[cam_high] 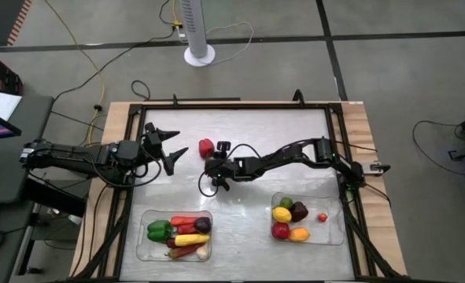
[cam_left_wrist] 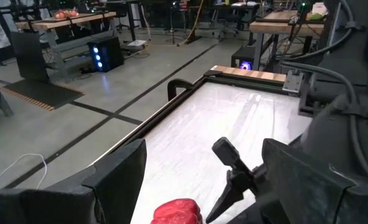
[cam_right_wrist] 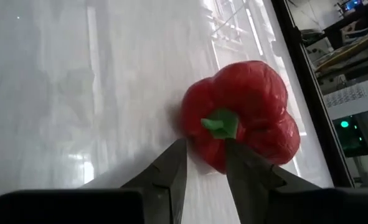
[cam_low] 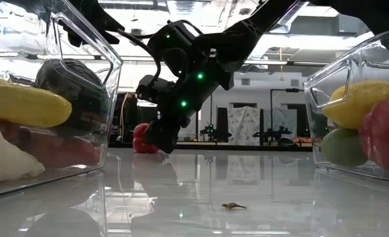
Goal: Sort produce into baskets
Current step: Put the red bell pepper into the right transparent bin
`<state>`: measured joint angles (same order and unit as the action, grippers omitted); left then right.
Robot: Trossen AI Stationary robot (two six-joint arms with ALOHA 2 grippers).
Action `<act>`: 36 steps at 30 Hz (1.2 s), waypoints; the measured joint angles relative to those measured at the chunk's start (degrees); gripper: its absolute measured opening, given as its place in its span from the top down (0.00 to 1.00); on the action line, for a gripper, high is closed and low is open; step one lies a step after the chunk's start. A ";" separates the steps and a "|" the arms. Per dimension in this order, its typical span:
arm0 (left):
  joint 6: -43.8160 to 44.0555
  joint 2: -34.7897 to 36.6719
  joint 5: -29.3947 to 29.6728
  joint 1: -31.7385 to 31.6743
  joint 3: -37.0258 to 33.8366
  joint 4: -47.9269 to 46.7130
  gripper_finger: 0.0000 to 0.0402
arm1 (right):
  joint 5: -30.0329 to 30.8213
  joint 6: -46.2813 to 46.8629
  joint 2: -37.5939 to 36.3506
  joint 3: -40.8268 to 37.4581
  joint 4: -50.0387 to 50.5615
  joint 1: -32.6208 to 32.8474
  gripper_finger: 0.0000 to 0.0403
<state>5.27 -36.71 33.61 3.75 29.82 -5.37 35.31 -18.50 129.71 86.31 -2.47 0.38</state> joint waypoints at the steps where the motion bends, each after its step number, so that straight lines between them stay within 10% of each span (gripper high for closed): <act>1: 0.00 0.00 0.00 0.00 0.00 0.00 0.24 | 0.35 0.00 0.00 0.02 0.05 0.19 0.67; 36: 0.11 0.00 0.02 0.00 0.00 0.07 0.24 | -3.25 -9.00 -0.02 0.02 -4.00 0.30 0.67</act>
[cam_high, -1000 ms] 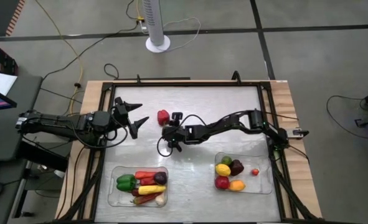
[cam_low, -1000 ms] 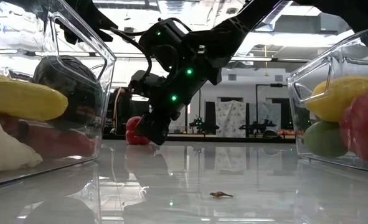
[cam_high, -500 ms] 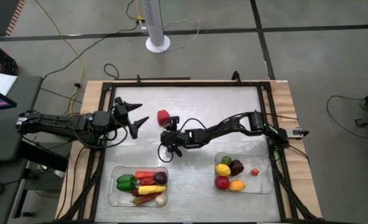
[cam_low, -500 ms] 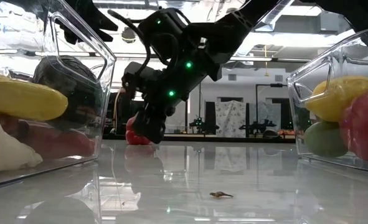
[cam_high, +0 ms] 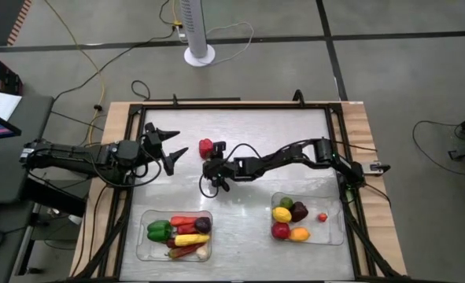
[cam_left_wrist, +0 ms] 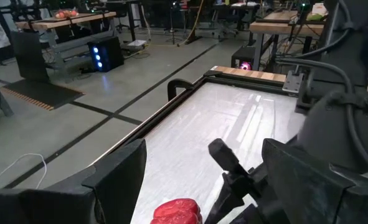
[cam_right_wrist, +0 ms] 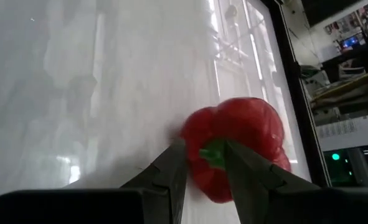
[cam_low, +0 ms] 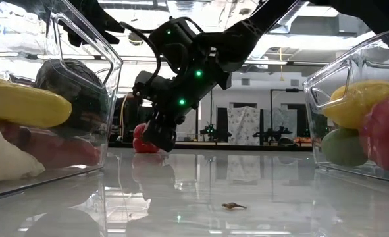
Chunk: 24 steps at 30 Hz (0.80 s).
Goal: Sort produce into baskets
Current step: Put the red bell pepper into the right transparent bin
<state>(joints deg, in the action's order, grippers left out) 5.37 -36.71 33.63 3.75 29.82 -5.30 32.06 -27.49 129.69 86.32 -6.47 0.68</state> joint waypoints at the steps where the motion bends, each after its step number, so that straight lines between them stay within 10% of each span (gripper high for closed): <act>1: 0.00 0.00 0.00 0.02 0.00 0.00 0.24 | -0.55 0.01 0.00 0.00 0.01 -0.28 0.67; 24: -0.12 0.00 0.00 0.00 0.00 0.00 0.24 | -2.19 -1.04 -0.02 0.00 0.23 -2.35 0.68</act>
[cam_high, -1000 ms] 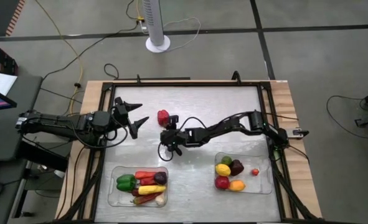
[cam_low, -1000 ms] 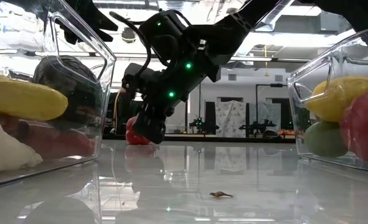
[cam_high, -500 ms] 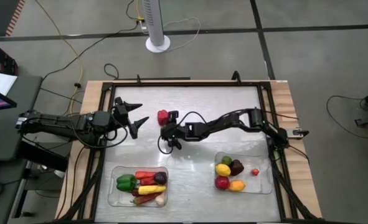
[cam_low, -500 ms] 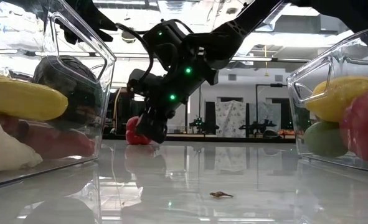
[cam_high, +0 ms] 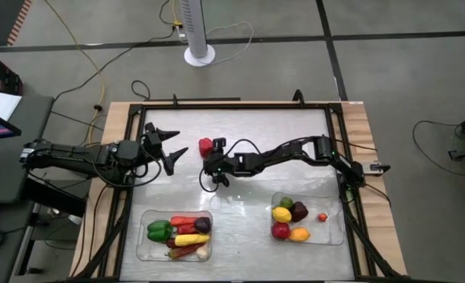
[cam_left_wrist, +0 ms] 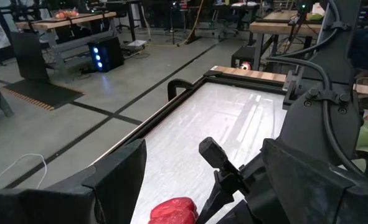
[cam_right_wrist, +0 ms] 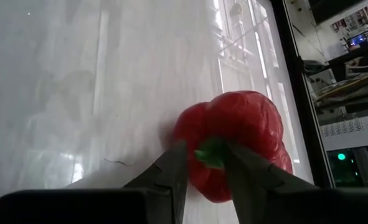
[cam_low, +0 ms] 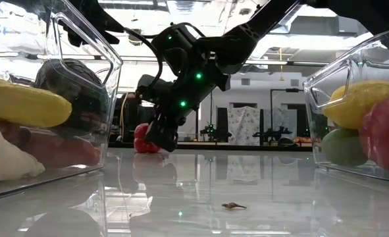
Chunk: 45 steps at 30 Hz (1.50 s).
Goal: Sort produce into baskets
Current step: Put the red bell pepper into the right transparent bin
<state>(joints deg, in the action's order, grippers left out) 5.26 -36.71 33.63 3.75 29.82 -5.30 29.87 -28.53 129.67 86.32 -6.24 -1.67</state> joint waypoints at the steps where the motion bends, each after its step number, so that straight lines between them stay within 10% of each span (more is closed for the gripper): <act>1: 0.00 0.00 0.00 0.00 0.00 0.00 0.24 | 0.03 0.00 0.00 0.00 0.00 -0.02 0.69; 17: -0.09 0.00 0.00 0.00 0.00 -0.32 0.24 | 0.17 3.02 -0.17 0.00 0.25 -1.88 0.95; 45: -0.09 0.02 -0.24 0.02 0.00 -0.87 0.24 | 1.62 5.24 -9.42 6.19 19.87 1.83 0.95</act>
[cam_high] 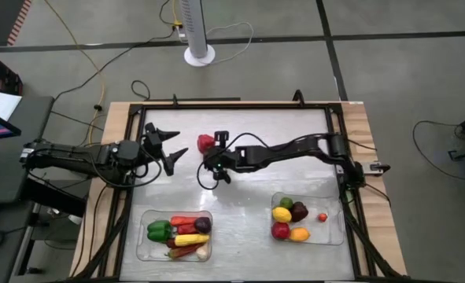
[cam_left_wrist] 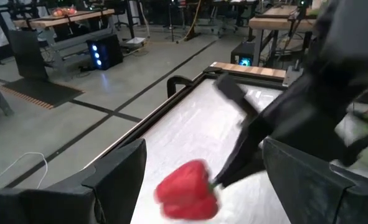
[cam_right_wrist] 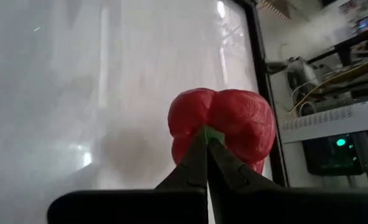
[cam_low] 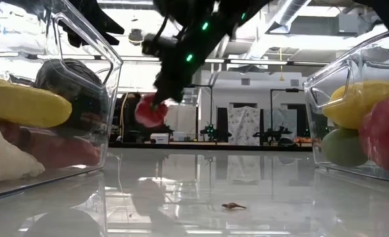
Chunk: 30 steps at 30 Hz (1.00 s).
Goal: Sort produce into baskets
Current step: Put the red bell pepper into the right transparent bin
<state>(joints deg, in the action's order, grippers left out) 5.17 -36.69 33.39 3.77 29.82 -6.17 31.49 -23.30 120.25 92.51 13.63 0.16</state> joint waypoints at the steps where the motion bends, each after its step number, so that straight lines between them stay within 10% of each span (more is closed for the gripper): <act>1: 0.02 0.01 0.00 0.00 0.00 -0.04 0.24 | -0.15 0.77 -1.29 0.00 2.20 0.44 0.95; 15: 0.27 0.00 0.00 0.02 0.00 0.01 0.24 | -7.69 19.64 -21.94 0.00 34.12 13.54 0.94; 30: 1.42 0.00 0.00 0.02 0.00 1.73 0.24 | -1.75 48.77 -34.43 -0.65 55.21 40.40 0.92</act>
<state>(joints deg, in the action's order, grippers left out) 6.59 -36.69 33.39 3.79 29.82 -4.44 29.73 25.47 85.82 91.86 68.84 40.56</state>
